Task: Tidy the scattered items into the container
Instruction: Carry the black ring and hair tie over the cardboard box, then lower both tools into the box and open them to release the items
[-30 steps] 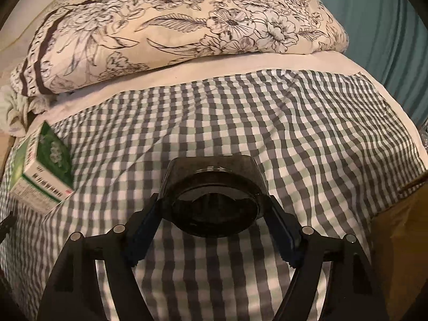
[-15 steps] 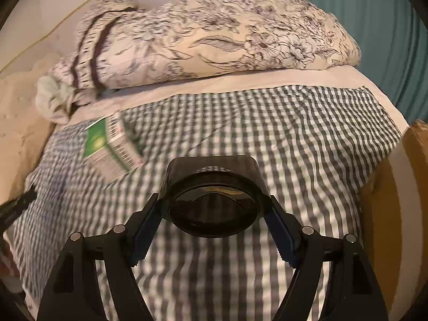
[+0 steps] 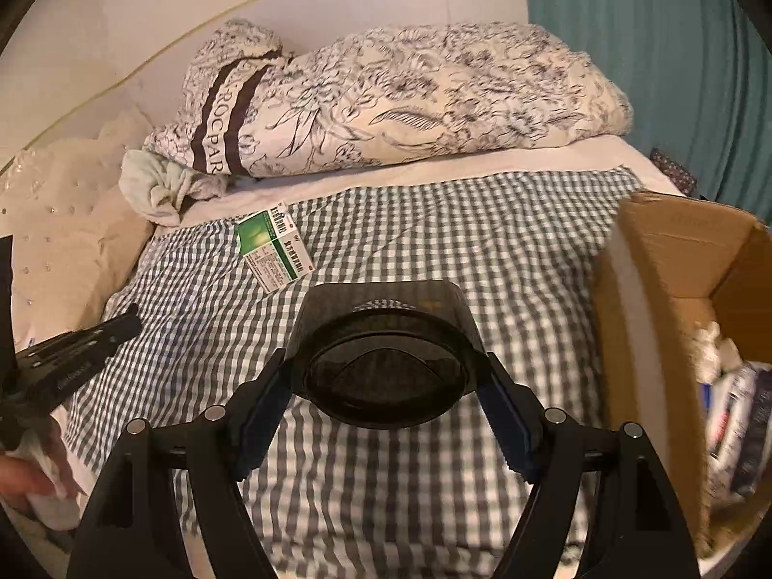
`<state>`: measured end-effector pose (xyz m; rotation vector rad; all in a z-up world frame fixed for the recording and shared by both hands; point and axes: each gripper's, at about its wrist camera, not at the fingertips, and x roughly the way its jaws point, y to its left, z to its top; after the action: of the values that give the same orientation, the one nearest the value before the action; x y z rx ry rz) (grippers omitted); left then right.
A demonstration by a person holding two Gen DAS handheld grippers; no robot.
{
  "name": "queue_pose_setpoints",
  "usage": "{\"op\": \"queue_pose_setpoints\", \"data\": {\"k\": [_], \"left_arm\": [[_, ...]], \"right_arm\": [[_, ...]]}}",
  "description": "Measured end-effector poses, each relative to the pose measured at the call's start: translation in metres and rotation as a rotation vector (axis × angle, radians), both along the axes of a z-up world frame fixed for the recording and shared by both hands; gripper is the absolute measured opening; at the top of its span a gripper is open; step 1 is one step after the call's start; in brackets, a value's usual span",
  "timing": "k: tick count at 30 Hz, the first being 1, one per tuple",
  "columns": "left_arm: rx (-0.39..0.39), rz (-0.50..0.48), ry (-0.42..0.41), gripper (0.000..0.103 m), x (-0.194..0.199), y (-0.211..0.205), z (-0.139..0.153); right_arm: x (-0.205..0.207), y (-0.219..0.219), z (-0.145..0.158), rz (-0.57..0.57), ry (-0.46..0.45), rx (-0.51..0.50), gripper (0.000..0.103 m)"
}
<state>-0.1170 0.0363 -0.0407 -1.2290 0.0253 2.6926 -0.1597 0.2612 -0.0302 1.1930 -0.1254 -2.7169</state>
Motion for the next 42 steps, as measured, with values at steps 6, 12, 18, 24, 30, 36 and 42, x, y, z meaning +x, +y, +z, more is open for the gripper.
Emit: {"op": "queue_pose_setpoints", "data": {"k": [6, 12, 18, 24, 30, 36, 42], "left_arm": [[0.017, -0.127, 0.029, 0.006, 0.020, 0.075, 0.023], [0.022, -0.247, 0.056, 0.006, 0.032, 0.147, 0.042], [0.047, -0.363, 0.075, 0.006, 0.040, 0.222, 0.058], [0.039, -0.455, 0.066, 0.006, 0.046, 0.282, 0.059], [0.022, -0.510, 0.048, 0.006, 0.043, 0.326, 0.052], [0.006, -0.546, 0.022, 0.006, 0.036, 0.356, 0.037], [0.007, -0.567, -0.018, 0.008, 0.029, 0.370, 0.014]], "right_arm": [[0.031, 0.038, 0.025, -0.054, 0.034, 0.010, 0.076], [0.053, 0.094, 0.046, -0.142, 0.059, 0.022, 0.076], [0.073, 0.157, 0.062, -0.232, 0.061, 0.057, 0.076], [0.082, 0.213, 0.069, -0.306, 0.062, 0.063, 0.076], [0.078, 0.254, 0.065, -0.358, 0.056, 0.046, 0.076], [0.064, 0.282, 0.050, -0.389, 0.032, 0.026, 0.076], [0.050, 0.294, 0.035, -0.405, 0.009, 0.016, 0.076]]}}
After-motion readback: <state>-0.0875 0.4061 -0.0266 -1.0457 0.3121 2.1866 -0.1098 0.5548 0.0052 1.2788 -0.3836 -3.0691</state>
